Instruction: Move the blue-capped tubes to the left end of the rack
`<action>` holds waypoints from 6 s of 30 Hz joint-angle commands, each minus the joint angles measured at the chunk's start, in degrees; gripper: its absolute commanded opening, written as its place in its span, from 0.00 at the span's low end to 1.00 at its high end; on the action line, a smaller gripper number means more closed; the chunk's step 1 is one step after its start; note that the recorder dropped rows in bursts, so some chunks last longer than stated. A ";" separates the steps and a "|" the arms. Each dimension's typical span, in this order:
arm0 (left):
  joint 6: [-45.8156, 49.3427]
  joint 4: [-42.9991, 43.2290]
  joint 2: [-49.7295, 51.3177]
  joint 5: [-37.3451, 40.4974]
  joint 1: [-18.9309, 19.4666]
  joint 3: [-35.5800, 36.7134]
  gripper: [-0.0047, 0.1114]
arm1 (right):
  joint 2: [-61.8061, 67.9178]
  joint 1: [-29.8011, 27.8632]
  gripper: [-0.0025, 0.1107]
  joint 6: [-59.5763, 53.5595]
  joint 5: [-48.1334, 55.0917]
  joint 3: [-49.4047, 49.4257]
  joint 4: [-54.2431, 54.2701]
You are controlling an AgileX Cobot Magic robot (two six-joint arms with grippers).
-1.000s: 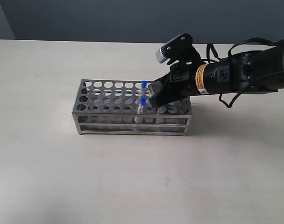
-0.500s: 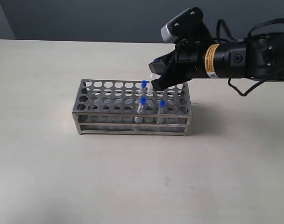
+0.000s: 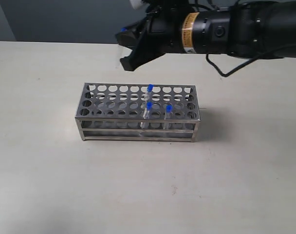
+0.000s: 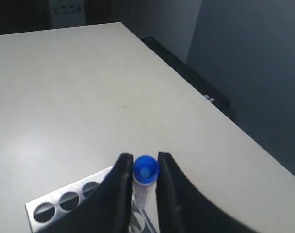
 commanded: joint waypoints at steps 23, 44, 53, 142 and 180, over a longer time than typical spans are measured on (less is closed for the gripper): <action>-0.10 0.18 -0.20 0.14 -0.15 -0.08 0.05 | 14.82 6.26 0.01 -0.04 6.02 -11.86 -1.23; -0.10 0.18 -0.20 0.14 -0.15 -0.08 0.05 | 14.82 6.26 0.01 3.69 6.02 -11.86 -3.45; -0.10 0.18 -0.20 0.14 -0.15 -0.08 0.05 | 14.82 6.26 0.01 12.46 3.00 -11.86 -13.33; -0.10 0.17 -0.20 0.12 -0.15 -0.08 0.05 | 8.02 3.98 0.01 30.65 4.57 -5.00 -27.05; -0.10 0.17 -0.20 0.12 -0.15 -0.08 0.05 | 7.91 -7.10 0.01 30.99 -1.77 -18.18 -27.05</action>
